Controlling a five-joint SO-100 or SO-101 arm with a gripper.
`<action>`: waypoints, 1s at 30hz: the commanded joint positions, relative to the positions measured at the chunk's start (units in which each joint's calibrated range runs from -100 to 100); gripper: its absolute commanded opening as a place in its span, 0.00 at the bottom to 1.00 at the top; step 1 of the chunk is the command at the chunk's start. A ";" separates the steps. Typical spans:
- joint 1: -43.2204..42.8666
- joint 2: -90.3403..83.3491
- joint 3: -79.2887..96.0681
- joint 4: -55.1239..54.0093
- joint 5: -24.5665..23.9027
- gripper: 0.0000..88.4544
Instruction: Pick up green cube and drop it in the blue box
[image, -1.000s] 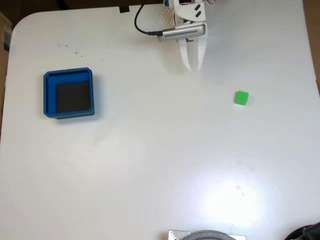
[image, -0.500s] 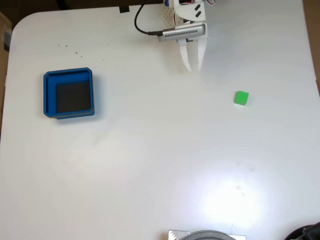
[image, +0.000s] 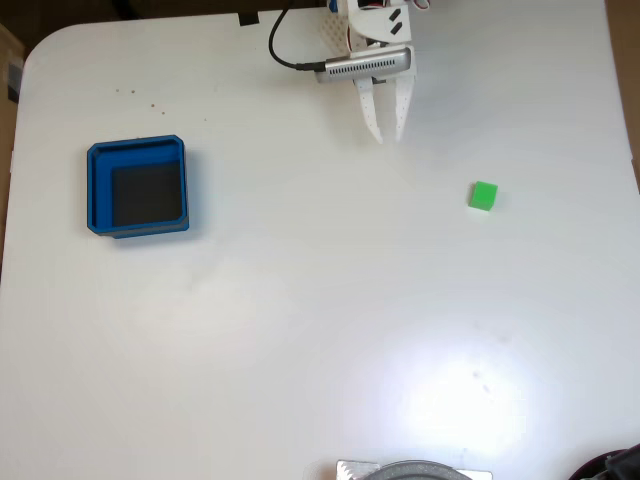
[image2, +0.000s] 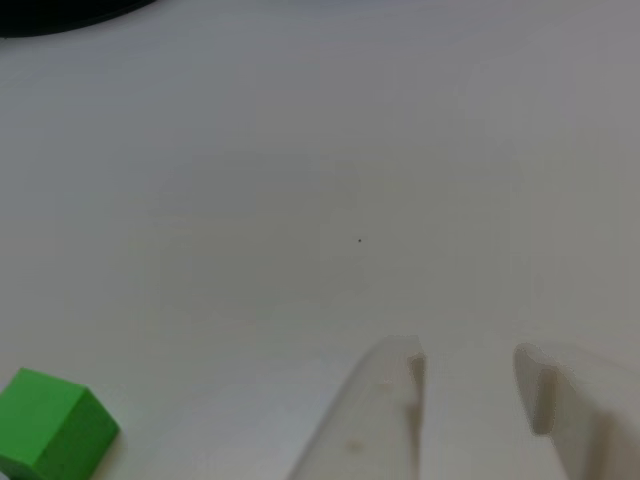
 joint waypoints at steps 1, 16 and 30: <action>-0.47 -1.17 0.54 -0.80 0.10 0.03; -10.54 -1.17 0.45 -0.80 0.10 0.03; -16.73 0.25 0.09 -0.80 -0.24 0.03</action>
